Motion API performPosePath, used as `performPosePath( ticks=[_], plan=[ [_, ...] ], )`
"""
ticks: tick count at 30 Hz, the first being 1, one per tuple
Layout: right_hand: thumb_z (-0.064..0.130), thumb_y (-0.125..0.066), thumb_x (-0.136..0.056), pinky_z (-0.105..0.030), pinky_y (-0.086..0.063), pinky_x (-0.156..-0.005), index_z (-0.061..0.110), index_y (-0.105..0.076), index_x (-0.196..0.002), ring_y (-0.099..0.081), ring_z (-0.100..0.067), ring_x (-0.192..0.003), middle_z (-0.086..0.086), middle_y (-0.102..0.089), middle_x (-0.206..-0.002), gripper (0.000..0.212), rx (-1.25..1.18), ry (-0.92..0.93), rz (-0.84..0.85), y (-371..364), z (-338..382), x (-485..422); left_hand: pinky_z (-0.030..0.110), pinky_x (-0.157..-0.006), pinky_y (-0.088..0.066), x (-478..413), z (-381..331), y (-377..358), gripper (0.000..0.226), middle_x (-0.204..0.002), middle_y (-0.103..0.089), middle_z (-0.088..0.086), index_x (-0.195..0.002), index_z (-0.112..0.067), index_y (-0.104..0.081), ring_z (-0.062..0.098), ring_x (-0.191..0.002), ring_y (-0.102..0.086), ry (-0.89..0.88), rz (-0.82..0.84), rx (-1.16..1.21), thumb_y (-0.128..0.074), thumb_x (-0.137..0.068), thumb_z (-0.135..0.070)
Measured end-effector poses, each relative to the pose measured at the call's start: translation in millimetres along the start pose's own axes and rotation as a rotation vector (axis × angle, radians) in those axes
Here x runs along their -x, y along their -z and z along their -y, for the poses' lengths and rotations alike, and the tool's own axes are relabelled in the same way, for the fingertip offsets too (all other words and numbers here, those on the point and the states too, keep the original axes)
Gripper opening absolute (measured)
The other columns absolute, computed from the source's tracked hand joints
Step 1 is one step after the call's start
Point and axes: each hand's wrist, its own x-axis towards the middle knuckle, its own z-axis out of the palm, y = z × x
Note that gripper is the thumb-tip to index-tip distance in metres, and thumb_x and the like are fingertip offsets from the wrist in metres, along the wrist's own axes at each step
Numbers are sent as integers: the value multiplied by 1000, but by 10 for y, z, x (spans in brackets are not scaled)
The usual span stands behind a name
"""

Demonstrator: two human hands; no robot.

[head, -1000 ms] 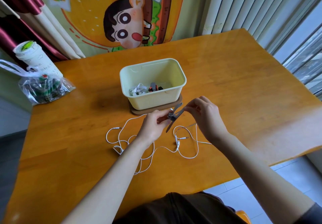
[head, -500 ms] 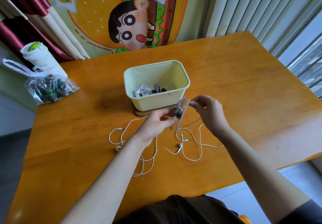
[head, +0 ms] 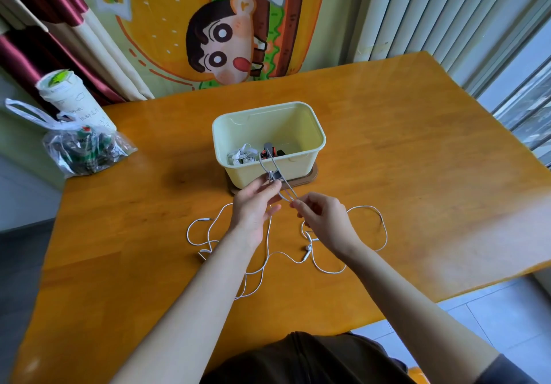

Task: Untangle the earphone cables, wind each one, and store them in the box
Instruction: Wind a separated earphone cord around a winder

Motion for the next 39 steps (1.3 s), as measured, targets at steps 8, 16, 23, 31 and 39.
performPosePath(
  ticks=[8,16,23,31,39],
  plan=[
    [24,-61,-90,-12,-36,-53,16,-66,-81,-50,-1,-57,13,-56,-65,13,198,153,-18,204,131,-48,18,-78,-44,-21,169,174,36,-95,-64,-2,-113,-13,-70,13,-89,-60,-568,-6,-899,-72,-80,0],
    [23,-67,-84,-7,-36,-58,19,-62,-77,-46,-3,-63,13,-52,-71,9,186,177,-115,473,172,-191,5,-71,-43,56,85,151,43,-99,-65,-4,-120,-19,-65,11,-86,-61,-400,308,-790,-69,-82,0],
    [21,-65,-86,-6,-37,-57,18,-63,-80,-47,-2,-65,13,-54,-74,8,157,145,-160,490,102,-263,13,-73,-51,116,15,150,32,-95,-70,-9,-102,-28,-68,-2,-80,-64,-280,398,-659,-69,-83,-2],
    [25,-58,-92,-13,-33,-49,21,-60,-68,-42,-3,-51,14,-50,-55,25,19,27,-79,264,-81,-245,17,-79,-50,163,-99,20,31,-87,-73,-11,-105,-18,-68,2,-84,-65,-267,429,-293,-63,-85,5],
    [23,-53,-95,-11,-34,-50,19,-66,-77,-47,3,-49,11,-55,-62,22,-56,12,-19,-46,-2,-19,32,-87,-49,63,-84,4,29,-97,-70,-6,-113,-19,-66,11,-98,-62,-97,77,-51,-63,-88,-5]
  ],
)
